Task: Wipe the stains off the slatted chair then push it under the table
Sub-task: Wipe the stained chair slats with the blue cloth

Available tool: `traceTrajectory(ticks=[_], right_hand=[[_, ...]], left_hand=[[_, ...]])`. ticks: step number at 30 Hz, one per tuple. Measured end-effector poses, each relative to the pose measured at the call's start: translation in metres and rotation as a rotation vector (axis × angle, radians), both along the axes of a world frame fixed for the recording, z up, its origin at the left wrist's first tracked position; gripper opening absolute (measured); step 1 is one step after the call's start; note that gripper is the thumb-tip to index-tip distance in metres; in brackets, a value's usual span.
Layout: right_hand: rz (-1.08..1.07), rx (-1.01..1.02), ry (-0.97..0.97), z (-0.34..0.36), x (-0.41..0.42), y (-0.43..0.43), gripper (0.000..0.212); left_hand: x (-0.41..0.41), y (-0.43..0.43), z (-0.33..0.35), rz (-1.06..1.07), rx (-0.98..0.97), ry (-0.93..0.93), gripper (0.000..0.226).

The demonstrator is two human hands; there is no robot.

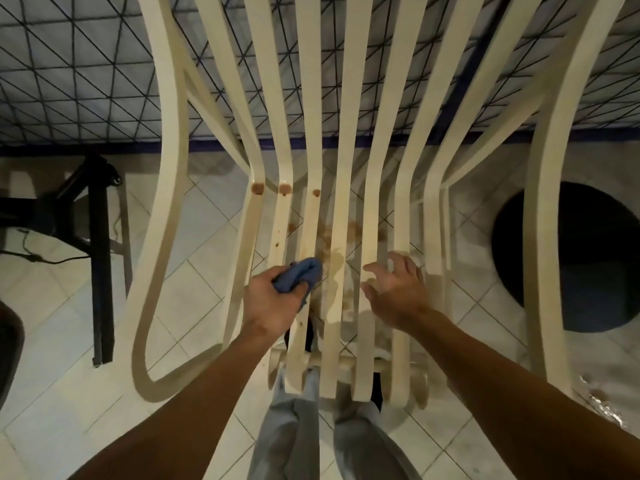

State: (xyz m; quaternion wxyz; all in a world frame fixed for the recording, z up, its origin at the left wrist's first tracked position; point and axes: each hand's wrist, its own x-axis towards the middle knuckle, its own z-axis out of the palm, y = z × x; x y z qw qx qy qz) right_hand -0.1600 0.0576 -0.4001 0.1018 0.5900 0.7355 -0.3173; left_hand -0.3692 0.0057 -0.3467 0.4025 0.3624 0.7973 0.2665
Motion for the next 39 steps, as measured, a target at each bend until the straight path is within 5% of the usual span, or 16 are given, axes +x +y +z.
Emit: traceTrajectory(ticks=[6,15,21,25,39], right_hand=[[-0.087,0.013,0.146,0.001,-0.030,0.050,0.048],[0.009,-0.087,-0.085,-0.024,-0.064,0.100,0.091],[0.036,-0.030,-0.129,-0.032,-0.064,0.096,0.089],[0.048,-0.007,-0.145,-0.034,-0.064,0.096,0.088],[0.071,0.005,-0.167,-0.034,-0.057,0.093,0.081]], left_hand=[[-0.031,0.069,-0.010,-0.042,0.082,0.067,0.032],[-0.066,0.180,-0.054,-0.430,0.214,0.231,0.027],[-0.060,0.216,-0.062,-0.766,0.212,0.358,0.012],[-0.057,0.214,-0.062,-0.885,0.202,0.447,0.022],[-0.051,0.211,-0.066,-0.963,0.009,0.462,0.018]])
